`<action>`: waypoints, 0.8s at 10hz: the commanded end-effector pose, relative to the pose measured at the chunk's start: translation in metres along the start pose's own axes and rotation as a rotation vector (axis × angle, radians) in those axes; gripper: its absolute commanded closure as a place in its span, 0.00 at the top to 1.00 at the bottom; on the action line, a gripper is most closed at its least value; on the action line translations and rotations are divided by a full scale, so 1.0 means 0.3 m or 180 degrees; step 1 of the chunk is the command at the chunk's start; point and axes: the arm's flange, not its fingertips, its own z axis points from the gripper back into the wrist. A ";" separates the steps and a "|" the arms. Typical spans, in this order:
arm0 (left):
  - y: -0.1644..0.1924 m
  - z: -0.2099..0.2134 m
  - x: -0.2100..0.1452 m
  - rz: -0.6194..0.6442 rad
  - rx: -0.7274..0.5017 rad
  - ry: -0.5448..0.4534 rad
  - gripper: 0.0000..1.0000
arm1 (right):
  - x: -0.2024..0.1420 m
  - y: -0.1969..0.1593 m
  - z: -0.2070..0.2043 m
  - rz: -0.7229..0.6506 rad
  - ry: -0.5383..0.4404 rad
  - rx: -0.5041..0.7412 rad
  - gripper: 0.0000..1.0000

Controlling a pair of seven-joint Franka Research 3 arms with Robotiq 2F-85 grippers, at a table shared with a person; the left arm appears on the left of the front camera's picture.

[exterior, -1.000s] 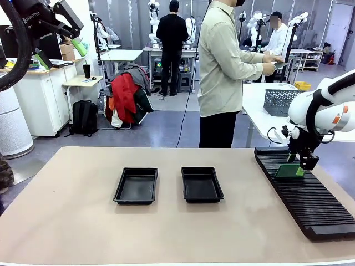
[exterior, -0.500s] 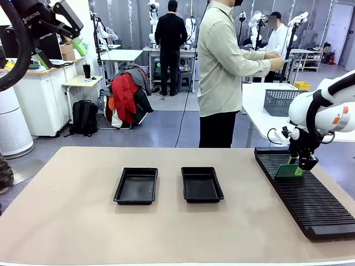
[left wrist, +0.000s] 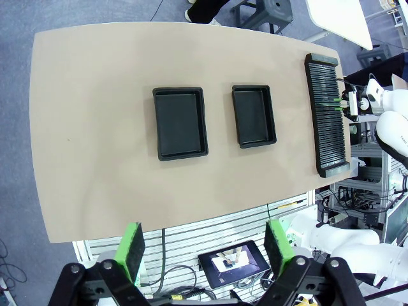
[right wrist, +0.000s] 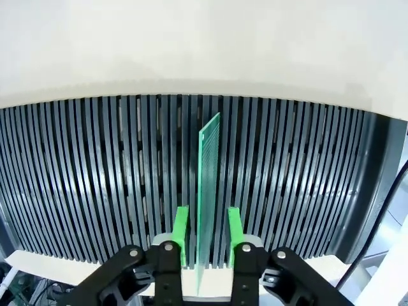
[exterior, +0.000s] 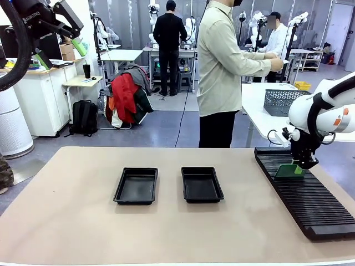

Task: Inspect and transfer BCBs to ESD trays.
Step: Pick up the Blank PCB from the PCB Rack and place it in the left ESD tray.

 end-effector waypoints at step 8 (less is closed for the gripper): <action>0.001 -0.002 0.000 0.0001 0.0001 0.0005 1.00 | 0.009 0.006 0.006 0.0009 0.0096 0.0019 0.07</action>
